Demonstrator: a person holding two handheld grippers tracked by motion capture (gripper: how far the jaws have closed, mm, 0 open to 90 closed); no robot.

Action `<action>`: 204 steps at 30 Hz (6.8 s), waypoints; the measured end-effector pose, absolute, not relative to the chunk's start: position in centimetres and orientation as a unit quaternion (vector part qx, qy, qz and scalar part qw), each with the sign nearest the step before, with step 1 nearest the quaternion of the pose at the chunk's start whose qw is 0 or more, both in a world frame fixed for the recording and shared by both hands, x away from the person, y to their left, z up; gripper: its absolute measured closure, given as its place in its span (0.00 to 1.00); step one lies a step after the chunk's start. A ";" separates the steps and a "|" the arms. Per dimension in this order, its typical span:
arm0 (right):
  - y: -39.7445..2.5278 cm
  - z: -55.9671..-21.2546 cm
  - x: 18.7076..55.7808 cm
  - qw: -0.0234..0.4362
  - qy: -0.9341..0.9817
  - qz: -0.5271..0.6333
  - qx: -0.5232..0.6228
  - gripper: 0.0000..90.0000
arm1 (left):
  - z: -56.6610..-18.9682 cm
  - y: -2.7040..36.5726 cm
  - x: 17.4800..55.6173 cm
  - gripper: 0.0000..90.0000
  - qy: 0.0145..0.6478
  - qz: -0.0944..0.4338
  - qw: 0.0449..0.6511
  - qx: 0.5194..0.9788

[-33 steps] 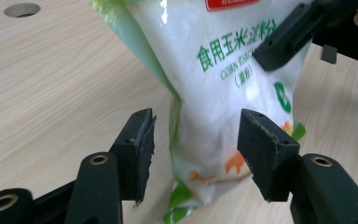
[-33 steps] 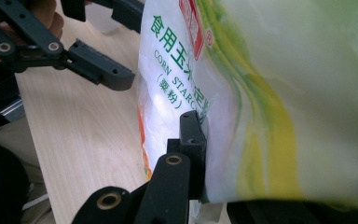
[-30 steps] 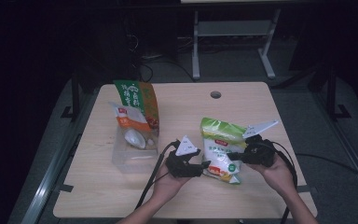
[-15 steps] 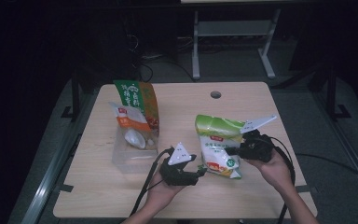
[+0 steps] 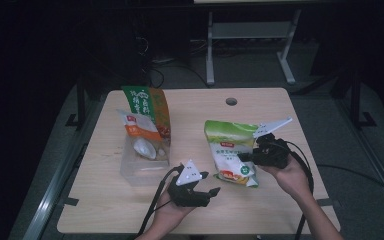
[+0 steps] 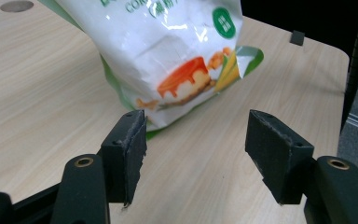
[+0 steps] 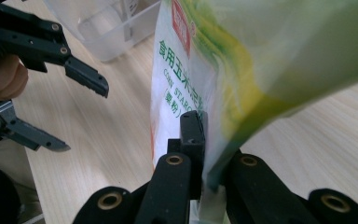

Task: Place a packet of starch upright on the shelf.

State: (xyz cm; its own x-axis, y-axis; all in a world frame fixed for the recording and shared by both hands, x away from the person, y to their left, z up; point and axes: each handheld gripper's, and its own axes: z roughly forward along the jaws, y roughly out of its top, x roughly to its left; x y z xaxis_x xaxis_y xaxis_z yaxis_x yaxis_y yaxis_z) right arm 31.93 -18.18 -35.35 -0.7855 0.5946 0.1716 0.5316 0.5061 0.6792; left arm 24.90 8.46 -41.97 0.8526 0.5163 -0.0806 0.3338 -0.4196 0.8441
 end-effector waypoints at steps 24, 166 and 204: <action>-14.0 -31.5 33.0 0.052 0.876 0.384 0.287 0.98 | -43.0 9.5 23.2 0.39 0.245 0.101 0.474 0.840; 6.5 -36.6 36.1 -0.027 0.905 0.374 0.201 0.99 | -44.4 11.4 20.4 0.31 0.218 0.088 0.457 0.858; -3.1 -33.5 36.5 -0.038 0.888 0.390 0.239 0.55 | -44.0 11.7 21.6 0.29 0.226 0.103 0.458 0.853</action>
